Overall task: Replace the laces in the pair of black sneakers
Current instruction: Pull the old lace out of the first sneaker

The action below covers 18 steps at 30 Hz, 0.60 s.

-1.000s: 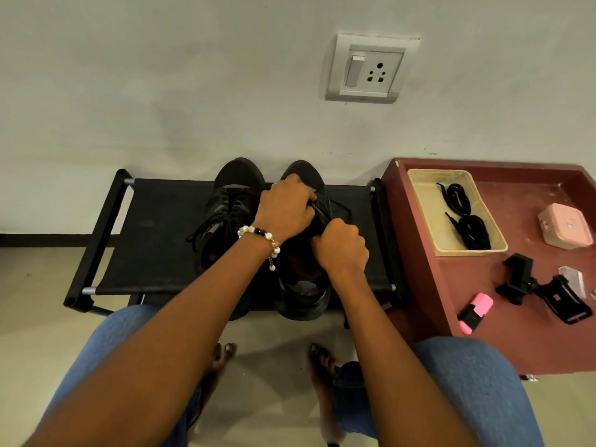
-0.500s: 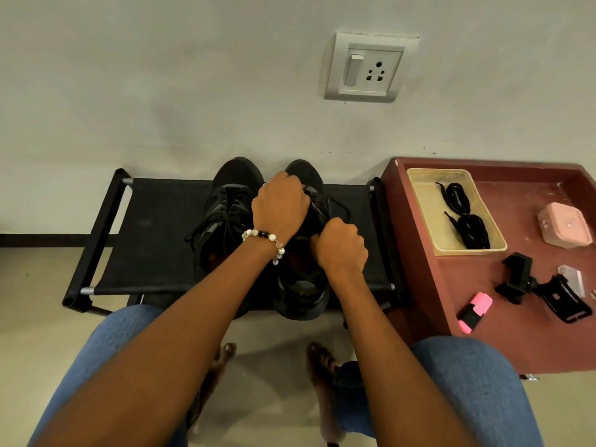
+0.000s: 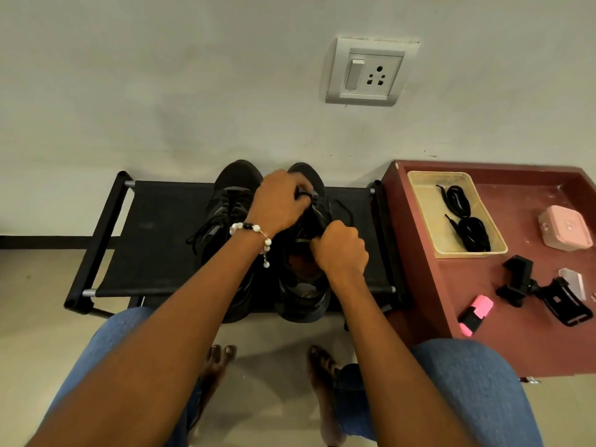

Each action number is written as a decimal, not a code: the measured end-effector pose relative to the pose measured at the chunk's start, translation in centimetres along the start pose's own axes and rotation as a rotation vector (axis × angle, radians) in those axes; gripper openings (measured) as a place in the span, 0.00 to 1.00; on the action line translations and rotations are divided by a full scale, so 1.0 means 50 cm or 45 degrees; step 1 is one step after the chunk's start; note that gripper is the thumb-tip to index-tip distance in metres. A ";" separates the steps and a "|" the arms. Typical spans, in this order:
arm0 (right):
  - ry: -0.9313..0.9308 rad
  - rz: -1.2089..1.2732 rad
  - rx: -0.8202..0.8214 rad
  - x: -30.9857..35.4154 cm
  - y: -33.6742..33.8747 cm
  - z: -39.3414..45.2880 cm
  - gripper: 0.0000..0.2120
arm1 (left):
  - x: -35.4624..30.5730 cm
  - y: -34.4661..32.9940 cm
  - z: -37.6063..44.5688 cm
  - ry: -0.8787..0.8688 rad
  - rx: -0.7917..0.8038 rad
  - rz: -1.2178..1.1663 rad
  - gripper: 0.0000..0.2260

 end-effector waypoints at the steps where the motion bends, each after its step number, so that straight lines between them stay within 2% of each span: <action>1: 0.003 -0.001 -0.001 0.000 -0.002 0.001 0.10 | -0.011 -0.015 -0.001 -0.049 0.088 0.086 0.09; 7: 0.012 -0.039 -0.006 0.001 -0.004 0.002 0.06 | -0.030 -0.026 -0.006 0.027 0.029 0.401 0.08; 12: -0.011 -0.032 -0.002 -0.002 -0.004 0.002 0.06 | -0.053 -0.027 -0.018 0.048 -0.049 0.506 0.03; 15: -0.003 -0.017 0.000 -0.003 -0.001 0.001 0.09 | -0.031 -0.022 -0.012 0.069 -0.099 0.380 0.07; 18: -0.004 -0.011 0.006 -0.001 0.001 0.000 0.11 | 0.018 0.000 -0.010 0.278 -0.177 -0.057 0.10</action>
Point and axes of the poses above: each hand's wrist, its own z-axis towards the middle knuckle, its own y-axis out of the back of the hand, x = y × z, the point moved 7 cm from there along z, towards the middle knuckle, and after that the axes turned 8 degrees about -y, right-handed, at the moved point
